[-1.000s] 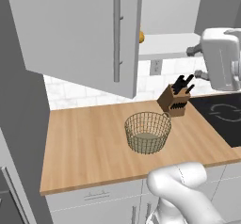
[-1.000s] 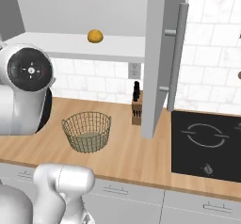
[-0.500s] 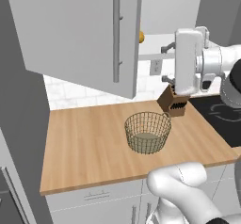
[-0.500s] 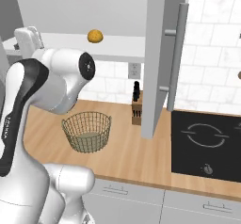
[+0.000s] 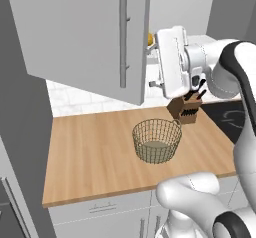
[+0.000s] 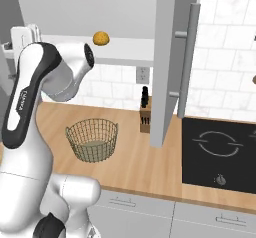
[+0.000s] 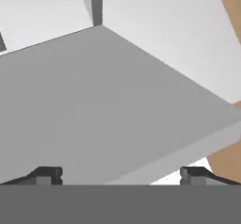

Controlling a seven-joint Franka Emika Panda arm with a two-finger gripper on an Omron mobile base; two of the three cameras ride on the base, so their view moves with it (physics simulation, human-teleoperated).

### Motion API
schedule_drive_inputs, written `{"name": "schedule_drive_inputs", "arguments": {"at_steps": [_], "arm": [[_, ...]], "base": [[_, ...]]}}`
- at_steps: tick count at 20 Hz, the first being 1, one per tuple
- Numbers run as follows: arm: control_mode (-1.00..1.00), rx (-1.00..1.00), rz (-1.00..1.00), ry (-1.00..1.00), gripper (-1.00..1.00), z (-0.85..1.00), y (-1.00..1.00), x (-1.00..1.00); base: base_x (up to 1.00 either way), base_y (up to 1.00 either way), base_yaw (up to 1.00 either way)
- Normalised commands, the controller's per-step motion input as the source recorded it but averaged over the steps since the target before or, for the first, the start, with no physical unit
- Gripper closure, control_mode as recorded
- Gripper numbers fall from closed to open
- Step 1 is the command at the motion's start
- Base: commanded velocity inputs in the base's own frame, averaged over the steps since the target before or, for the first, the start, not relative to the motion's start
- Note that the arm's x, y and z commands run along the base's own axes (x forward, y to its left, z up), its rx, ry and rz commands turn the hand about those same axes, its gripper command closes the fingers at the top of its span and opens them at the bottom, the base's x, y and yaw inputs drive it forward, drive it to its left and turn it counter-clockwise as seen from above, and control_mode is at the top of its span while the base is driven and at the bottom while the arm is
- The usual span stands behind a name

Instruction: Open the cabinet, pick up the bread from the cabinet and place it in the basket. Then move the basket to the dining counter.

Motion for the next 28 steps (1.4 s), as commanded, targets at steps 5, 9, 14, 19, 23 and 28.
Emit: {"name": "schedule_drive_inputs", "arguments": {"at_steps": [5,9,14,19,23,28], "arm": [[-1.00,0.05,0.23,0.13,-1.00,0.00,0.58,-0.01],[-1.00,0.06,0.29,0.04,-1.00,0.00,0.75,-0.19],[-1.00,0.04,0.30,0.03,-1.00,-0.01,0.96,-0.36],[-1.00,0.05,0.28,0.11,-1.00,-0.01,0.97,-0.26],[-1.00,0.00,0.16,0.04,-1.00,-0.01,0.75,-0.14],[-1.00,0.00,0.04,0.07,-1.00,-0.10,0.38,0.00]], "base": [[0.00,0.00,0.00],[0.00,0.00,0.00],[0.00,0.00,0.00],[0.00,0.00,0.00],[0.00,0.00,0.00],[0.00,0.00,0.00]]}}
